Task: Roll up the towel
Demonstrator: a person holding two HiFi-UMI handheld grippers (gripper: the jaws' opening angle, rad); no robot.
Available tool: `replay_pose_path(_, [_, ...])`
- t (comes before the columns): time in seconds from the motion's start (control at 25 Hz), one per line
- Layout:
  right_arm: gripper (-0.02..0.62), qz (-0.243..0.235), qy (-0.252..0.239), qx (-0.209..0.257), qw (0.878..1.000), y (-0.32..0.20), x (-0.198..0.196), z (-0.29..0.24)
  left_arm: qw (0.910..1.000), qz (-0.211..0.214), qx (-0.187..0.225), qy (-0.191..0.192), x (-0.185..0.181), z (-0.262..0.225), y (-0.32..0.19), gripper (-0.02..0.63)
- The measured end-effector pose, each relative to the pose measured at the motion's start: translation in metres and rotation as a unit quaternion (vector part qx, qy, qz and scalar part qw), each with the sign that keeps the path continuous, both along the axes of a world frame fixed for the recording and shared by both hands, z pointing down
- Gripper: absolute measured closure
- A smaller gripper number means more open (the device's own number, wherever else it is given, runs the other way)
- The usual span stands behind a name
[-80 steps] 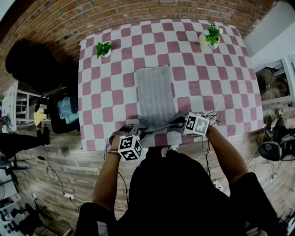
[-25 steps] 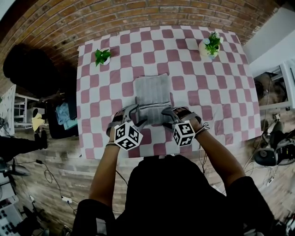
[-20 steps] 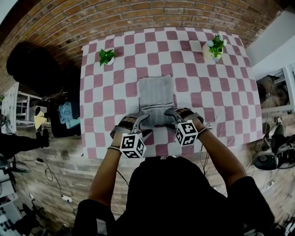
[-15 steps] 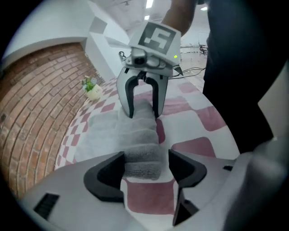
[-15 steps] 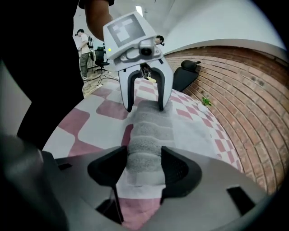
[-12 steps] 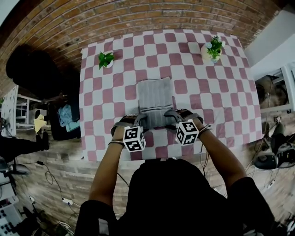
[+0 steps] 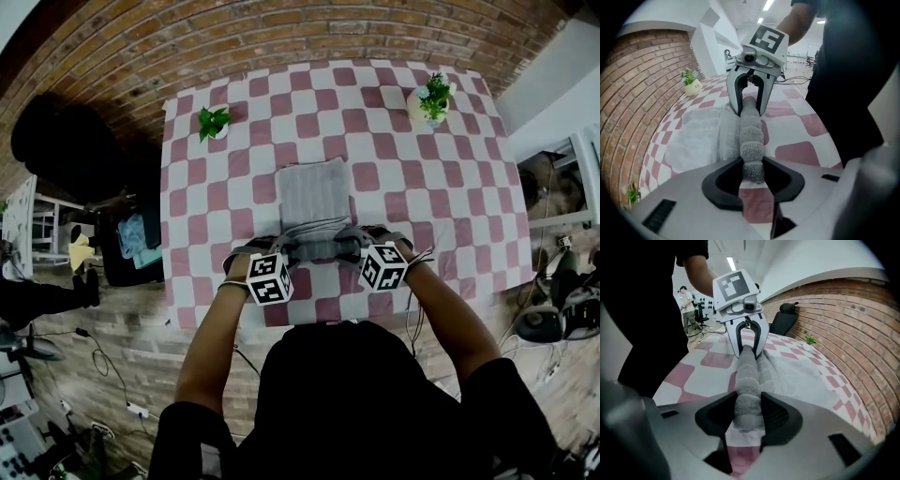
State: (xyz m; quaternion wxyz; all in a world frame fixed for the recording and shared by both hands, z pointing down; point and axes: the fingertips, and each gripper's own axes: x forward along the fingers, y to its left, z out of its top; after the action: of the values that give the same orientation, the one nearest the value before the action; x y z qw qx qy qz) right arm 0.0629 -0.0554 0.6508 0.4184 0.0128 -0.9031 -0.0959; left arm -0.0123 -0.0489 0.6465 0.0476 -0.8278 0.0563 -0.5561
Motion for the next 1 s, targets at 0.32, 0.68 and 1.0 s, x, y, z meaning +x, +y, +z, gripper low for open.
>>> replay_pose_path(0.32, [0.463, -0.031, 0.003, -0.16, 0.987, 0.062, 0.006, -0.015, 0.9858, -0.05, -0.148, 0.062, 0.005, -0.01, 0.062, 0.491])
replay_pose_path(0.68, [0.463, 0.051, -0.078, -0.327, 0.94, 0.042, 0.002, -0.03, 0.9343, -0.196, -0.257, 0.15, 0.001, -0.013, 0.051, 0.495])
replay_pose_path(1.0, [0.443, 0.12, -0.12, -0.265, 0.949, 0.006, 0.008, -0.039, 0.9097, -0.286, -0.212, 0.213, -0.017, -0.031, 0.01, 0.45])
